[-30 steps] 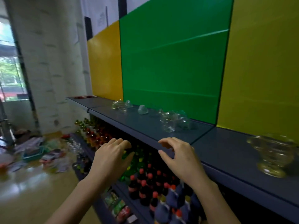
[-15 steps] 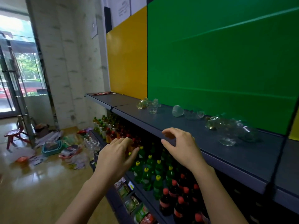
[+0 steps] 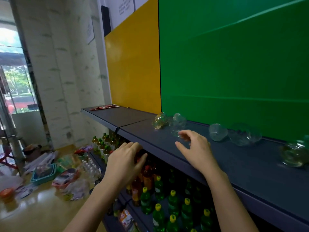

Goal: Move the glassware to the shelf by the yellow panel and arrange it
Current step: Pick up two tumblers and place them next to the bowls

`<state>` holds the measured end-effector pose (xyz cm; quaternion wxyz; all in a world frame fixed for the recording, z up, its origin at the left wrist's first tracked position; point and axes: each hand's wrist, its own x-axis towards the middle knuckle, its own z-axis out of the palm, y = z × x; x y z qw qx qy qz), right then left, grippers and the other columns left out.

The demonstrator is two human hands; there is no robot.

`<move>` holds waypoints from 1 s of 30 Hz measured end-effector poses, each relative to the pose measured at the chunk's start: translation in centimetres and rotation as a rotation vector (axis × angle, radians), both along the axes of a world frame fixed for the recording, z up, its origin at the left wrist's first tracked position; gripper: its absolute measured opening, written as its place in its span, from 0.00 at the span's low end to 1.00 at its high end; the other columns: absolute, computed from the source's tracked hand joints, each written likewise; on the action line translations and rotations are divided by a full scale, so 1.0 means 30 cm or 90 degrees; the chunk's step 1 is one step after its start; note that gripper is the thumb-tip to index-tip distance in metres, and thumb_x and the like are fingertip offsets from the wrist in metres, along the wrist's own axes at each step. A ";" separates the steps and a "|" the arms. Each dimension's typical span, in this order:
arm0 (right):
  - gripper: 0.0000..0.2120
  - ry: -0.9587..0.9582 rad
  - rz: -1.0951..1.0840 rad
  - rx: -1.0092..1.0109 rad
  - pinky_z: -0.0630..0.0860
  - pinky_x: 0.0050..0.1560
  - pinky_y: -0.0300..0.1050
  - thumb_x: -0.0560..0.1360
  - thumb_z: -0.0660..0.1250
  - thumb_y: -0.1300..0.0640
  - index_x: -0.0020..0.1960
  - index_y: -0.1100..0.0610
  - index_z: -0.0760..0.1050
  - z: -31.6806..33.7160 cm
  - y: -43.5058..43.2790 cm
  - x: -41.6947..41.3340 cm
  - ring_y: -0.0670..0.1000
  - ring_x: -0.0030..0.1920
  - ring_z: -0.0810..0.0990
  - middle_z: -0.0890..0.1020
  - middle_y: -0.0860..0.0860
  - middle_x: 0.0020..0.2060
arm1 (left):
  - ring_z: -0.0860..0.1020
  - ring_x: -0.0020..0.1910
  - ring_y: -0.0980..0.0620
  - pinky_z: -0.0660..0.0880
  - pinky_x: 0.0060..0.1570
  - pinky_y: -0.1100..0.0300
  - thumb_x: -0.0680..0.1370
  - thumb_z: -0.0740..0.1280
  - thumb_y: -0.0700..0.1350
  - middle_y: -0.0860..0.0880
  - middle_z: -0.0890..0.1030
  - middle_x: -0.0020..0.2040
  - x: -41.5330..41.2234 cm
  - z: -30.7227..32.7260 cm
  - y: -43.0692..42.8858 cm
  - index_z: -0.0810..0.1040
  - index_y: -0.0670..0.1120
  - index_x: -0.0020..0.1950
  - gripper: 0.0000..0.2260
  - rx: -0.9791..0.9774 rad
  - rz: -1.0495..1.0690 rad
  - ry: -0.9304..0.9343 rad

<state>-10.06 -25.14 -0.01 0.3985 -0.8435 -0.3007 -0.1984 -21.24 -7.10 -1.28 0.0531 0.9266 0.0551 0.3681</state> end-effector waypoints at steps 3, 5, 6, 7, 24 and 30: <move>0.22 -0.002 -0.050 -0.007 0.66 0.58 0.44 0.73 0.65 0.50 0.66 0.53 0.67 0.003 0.088 0.089 0.50 0.62 0.70 0.74 0.49 0.61 | 0.76 0.54 0.50 0.74 0.45 0.55 0.76 0.62 0.54 0.50 0.80 0.53 0.104 -0.004 0.106 0.76 0.48 0.55 0.14 -0.018 -0.014 -0.001; 0.27 0.006 -0.084 -0.012 0.64 0.60 0.44 0.73 0.65 0.49 0.69 0.54 0.62 0.009 0.133 0.141 0.51 0.65 0.66 0.70 0.50 0.64 | 0.76 0.55 0.50 0.73 0.46 0.56 0.76 0.62 0.55 0.50 0.80 0.55 0.176 -0.006 0.169 0.76 0.48 0.57 0.15 -0.032 -0.018 0.000; 0.28 0.012 -0.101 -0.011 0.64 0.61 0.45 0.73 0.65 0.49 0.70 0.55 0.61 0.012 0.153 0.167 0.52 0.66 0.65 0.69 0.51 0.66 | 0.76 0.56 0.50 0.73 0.46 0.56 0.76 0.62 0.55 0.50 0.80 0.56 0.213 -0.006 0.197 0.75 0.48 0.57 0.15 -0.037 -0.021 0.002; 0.29 0.016 -0.120 -0.008 0.64 0.61 0.46 0.73 0.65 0.49 0.70 0.56 0.60 0.016 0.170 0.192 0.52 0.67 0.64 0.68 0.51 0.67 | 0.76 0.57 0.50 0.73 0.47 0.56 0.76 0.61 0.55 0.51 0.79 0.56 0.251 -0.006 0.222 0.75 0.48 0.57 0.15 -0.043 -0.027 0.001; 0.54 0.225 -0.413 0.024 0.66 0.64 0.54 0.60 0.74 0.39 0.73 0.59 0.48 0.034 0.433 0.517 0.60 0.69 0.65 0.62 0.57 0.72 | 0.77 0.52 0.45 0.75 0.47 0.49 0.74 0.61 0.60 0.47 0.78 0.56 0.947 0.031 0.553 0.72 0.46 0.57 0.20 -0.170 -0.220 0.073; 0.51 0.218 -0.499 0.034 0.67 0.61 0.53 0.57 0.75 0.38 0.70 0.57 0.55 0.025 0.471 0.536 0.58 0.64 0.71 0.71 0.53 0.66 | 0.75 0.52 0.41 0.71 0.46 0.52 0.68 0.61 0.69 0.41 0.78 0.53 1.128 0.037 0.543 0.72 0.41 0.50 0.31 -0.232 -0.238 0.171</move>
